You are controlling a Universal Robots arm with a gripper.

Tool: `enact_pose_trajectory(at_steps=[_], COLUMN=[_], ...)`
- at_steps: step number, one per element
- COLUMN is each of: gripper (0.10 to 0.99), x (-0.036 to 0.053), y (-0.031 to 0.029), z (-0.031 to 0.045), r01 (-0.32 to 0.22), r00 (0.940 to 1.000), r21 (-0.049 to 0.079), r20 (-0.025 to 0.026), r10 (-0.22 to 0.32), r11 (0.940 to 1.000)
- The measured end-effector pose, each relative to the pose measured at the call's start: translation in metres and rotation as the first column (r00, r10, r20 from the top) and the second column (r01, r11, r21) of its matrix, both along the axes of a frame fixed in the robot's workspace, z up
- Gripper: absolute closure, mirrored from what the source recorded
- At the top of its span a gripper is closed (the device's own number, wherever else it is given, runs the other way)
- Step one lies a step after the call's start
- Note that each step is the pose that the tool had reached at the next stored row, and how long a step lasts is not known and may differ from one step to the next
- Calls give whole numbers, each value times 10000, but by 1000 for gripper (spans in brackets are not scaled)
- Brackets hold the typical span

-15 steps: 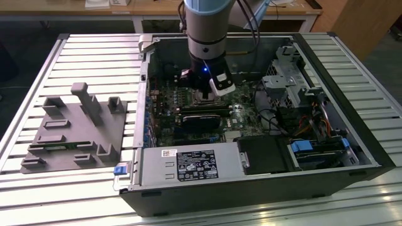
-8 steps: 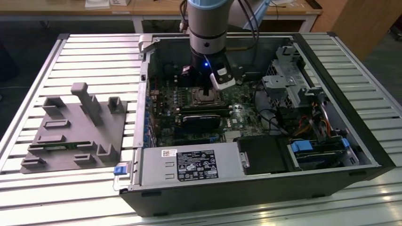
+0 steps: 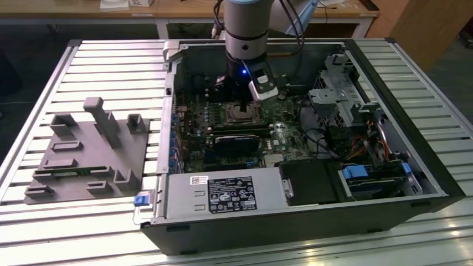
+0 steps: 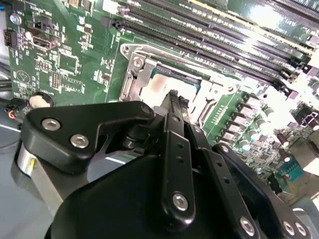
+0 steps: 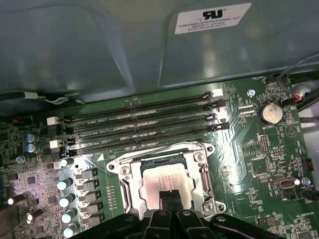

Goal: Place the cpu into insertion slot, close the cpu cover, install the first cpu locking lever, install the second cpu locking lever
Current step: 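Install the second cpu locking lever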

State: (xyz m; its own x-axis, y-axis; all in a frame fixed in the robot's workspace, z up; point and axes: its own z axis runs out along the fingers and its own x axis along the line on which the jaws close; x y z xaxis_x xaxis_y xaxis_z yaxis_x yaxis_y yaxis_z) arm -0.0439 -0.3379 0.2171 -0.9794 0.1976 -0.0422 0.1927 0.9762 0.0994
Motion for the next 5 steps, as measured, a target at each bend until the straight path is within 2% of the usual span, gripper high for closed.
enact_pose_trajectory(at_steps=[5], gripper=[980], x=[3], y=[0], z=[0], r01=[0], r00=[10000], r21=[-1], r20=[0], r10=[0], r11=[10000])
